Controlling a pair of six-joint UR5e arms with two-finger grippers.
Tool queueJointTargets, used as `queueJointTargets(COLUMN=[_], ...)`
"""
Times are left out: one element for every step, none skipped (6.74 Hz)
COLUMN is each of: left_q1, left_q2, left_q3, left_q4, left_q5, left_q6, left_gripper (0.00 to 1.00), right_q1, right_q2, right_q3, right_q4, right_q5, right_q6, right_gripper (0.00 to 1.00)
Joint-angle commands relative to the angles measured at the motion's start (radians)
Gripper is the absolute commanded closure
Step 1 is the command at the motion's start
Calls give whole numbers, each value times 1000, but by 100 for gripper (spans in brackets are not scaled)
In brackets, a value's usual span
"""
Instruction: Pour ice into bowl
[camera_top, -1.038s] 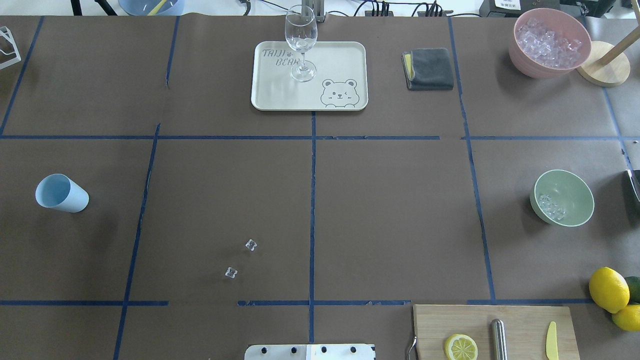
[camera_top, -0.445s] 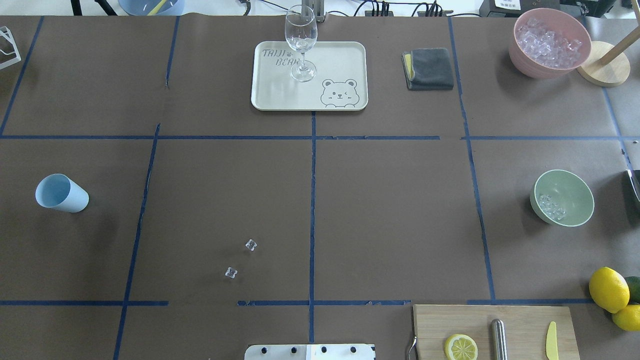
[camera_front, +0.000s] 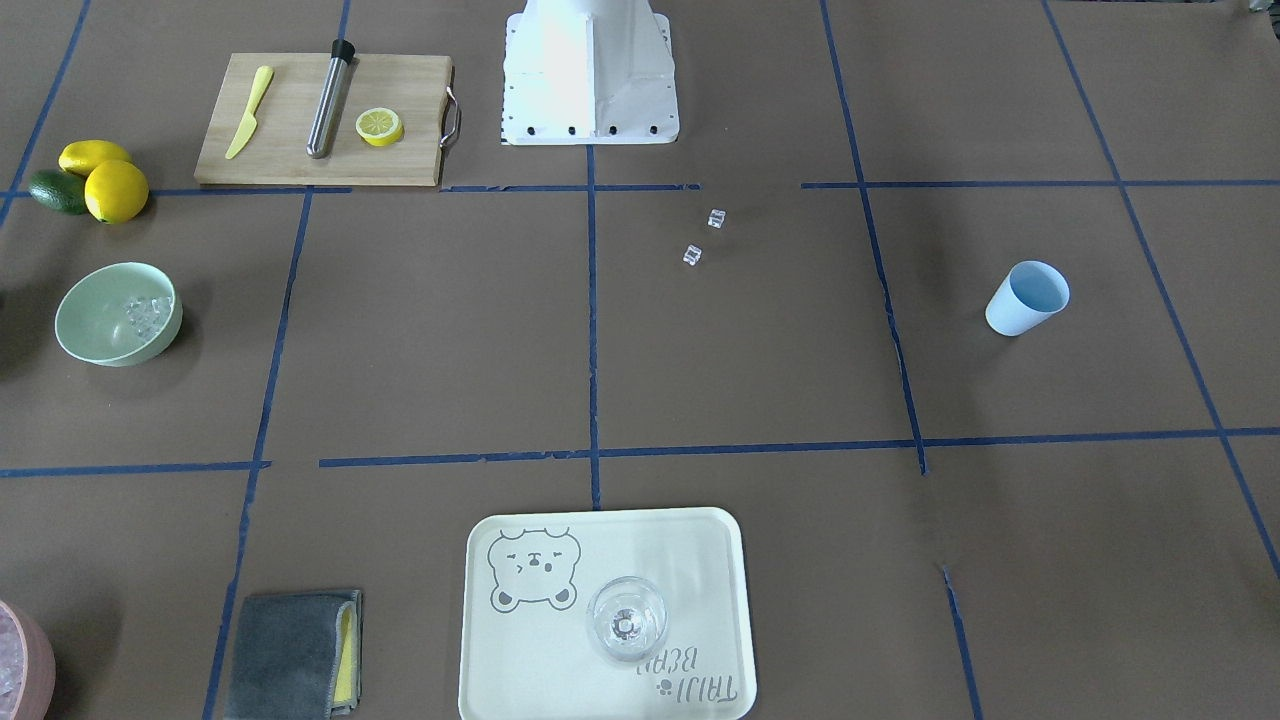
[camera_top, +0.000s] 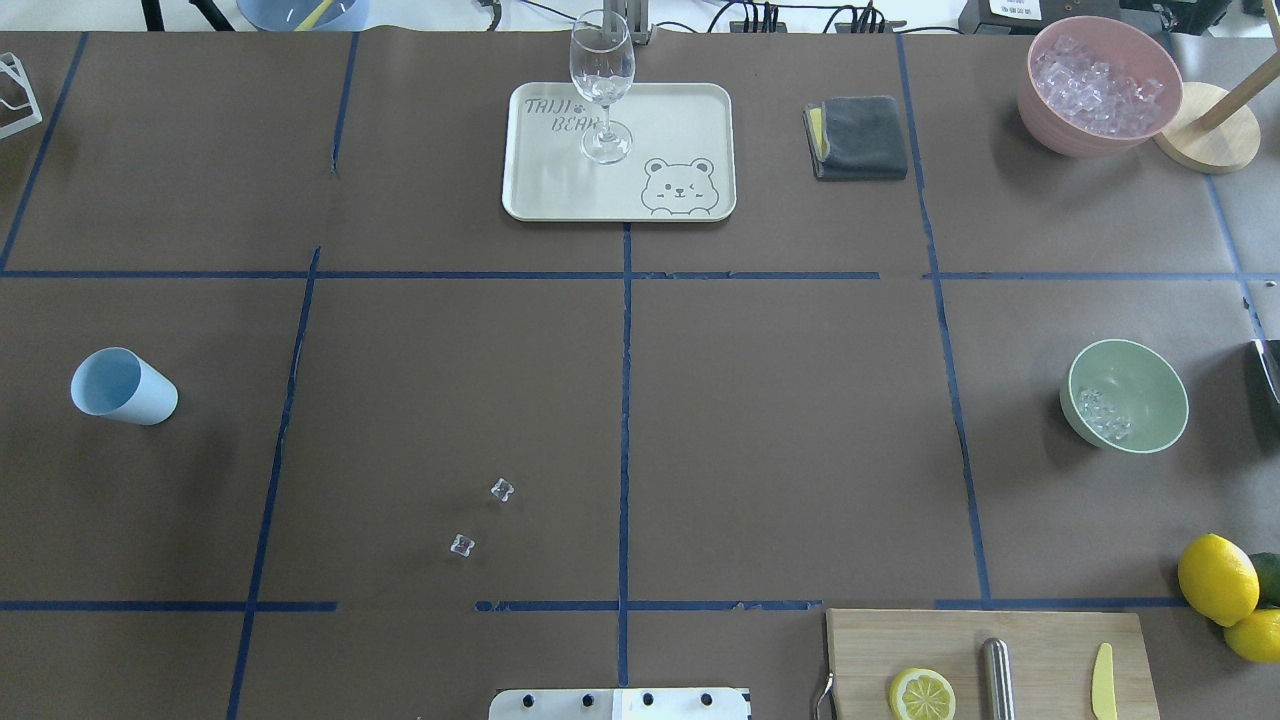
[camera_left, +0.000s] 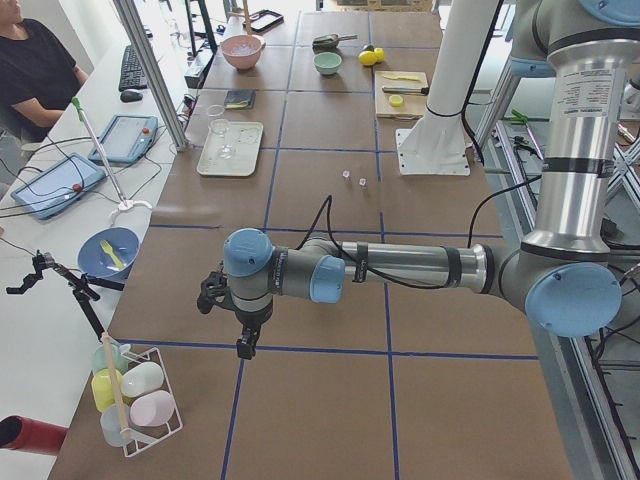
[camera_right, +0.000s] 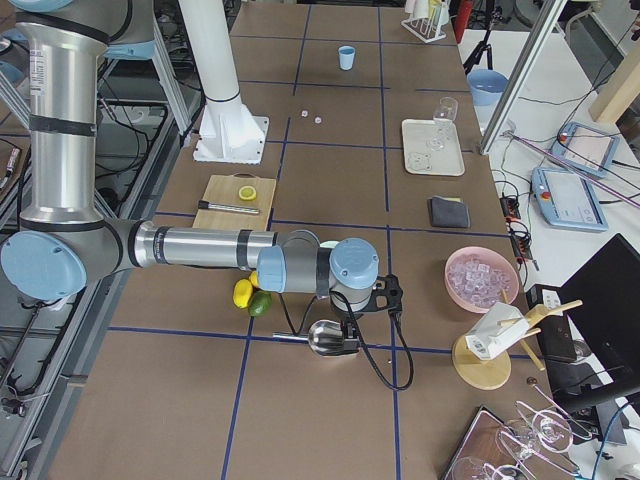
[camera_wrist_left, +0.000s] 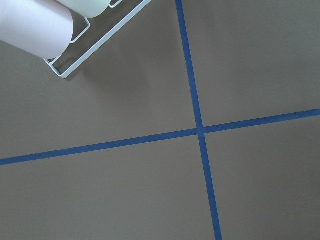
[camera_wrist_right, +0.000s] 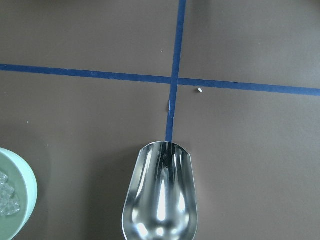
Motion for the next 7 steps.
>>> queueJointTargets(left_q1=[0, 0, 0, 0, 0, 0, 0], left_q2=[0, 0, 0, 0, 0, -2, -2], left_q3=[0, 0, -1, 0, 0, 0, 0], left_q4=[0, 0, 0, 0, 0, 0, 0], left_q5=[0, 0, 0, 0, 0, 0, 0], left_q6=[0, 0, 0, 0, 0, 0, 0], left_gripper=[0, 0, 0, 0, 0, 0, 0], right_q1=[0, 0, 0, 0, 0, 0, 0], right_q2=[1, 2, 2, 2, 2, 2, 2], right_q3=[-15, -28, -32, -34, -39, -39, -39], right_q4=[2, 6, 14, 14, 14, 14, 14], right_q5=[-42, -42, -42, -42, -42, -41, -41], right_q6=[86, 86, 86, 86, 86, 86, 86], right_gripper=[0, 0, 0, 0, 0, 0, 0])
